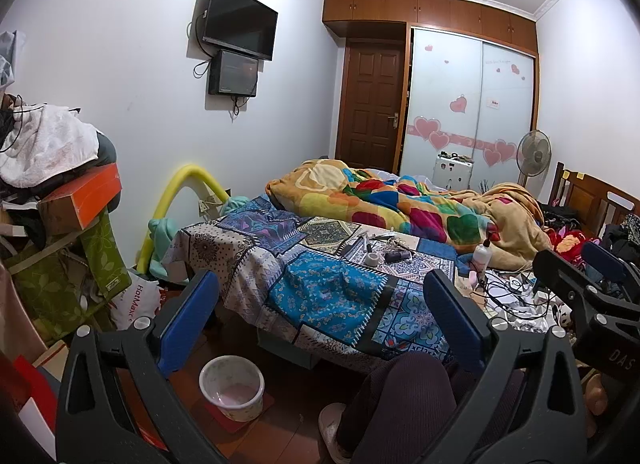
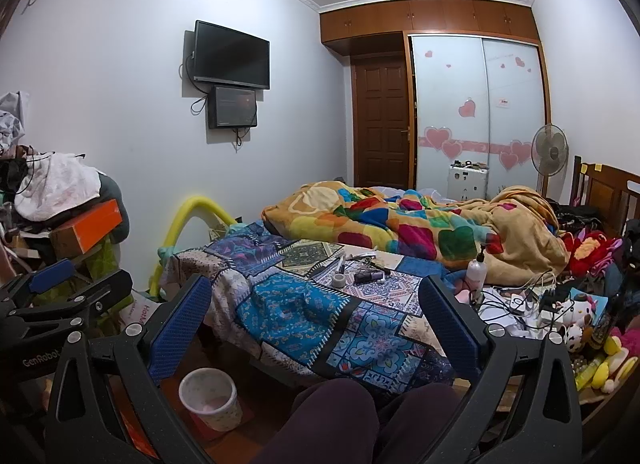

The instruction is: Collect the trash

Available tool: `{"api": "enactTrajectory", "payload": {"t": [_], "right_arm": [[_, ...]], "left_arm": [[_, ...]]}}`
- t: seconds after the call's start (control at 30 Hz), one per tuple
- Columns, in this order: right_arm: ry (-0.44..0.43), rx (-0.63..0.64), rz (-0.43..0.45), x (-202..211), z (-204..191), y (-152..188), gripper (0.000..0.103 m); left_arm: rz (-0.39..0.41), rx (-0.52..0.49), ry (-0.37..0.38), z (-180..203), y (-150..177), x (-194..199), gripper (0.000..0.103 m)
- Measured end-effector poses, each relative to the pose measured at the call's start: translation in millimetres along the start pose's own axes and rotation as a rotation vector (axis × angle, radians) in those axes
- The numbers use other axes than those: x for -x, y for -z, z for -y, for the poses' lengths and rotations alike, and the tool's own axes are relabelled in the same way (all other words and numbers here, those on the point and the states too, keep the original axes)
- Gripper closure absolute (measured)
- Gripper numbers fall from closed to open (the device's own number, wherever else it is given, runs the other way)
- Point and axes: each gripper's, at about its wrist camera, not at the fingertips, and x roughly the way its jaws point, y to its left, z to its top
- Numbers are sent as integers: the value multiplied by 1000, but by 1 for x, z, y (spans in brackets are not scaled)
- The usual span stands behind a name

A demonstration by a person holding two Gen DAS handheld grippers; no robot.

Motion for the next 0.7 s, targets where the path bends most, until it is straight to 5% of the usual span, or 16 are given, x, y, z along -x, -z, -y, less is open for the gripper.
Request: {"api": "enactTrajectory", "payload": {"t": [0.7], "right_arm": [[-15, -12, -13, -4, -2, 2, 0]], "left_arm": [[0, -5, 0, 3, 1, 1, 0]]}}
